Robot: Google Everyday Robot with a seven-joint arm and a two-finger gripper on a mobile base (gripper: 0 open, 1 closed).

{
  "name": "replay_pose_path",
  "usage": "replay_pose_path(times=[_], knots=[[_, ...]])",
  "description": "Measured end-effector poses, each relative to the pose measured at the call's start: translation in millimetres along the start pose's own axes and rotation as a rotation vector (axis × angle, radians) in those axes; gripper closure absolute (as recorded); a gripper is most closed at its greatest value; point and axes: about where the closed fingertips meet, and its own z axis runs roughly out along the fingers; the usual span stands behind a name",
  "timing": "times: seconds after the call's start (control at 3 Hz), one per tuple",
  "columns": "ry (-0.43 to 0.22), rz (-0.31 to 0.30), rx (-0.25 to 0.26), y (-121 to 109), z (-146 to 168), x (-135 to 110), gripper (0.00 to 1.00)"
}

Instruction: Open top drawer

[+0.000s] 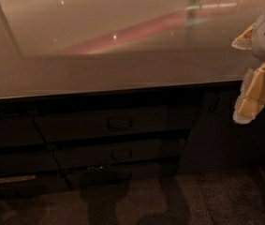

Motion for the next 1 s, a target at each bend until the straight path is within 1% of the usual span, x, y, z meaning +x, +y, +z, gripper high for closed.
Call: replay_pose_path(times=[0.33,0.67,1.0], knots=[[-0.007,0.004,-0.001,-0.3,0.7,0.4,0.00],[-0.010,-0.016,-0.023,4.7,10.0,-7.2,0.00],[-0.010,-0.104,-0.033,22.5,20.1,-30.0,0.00]])
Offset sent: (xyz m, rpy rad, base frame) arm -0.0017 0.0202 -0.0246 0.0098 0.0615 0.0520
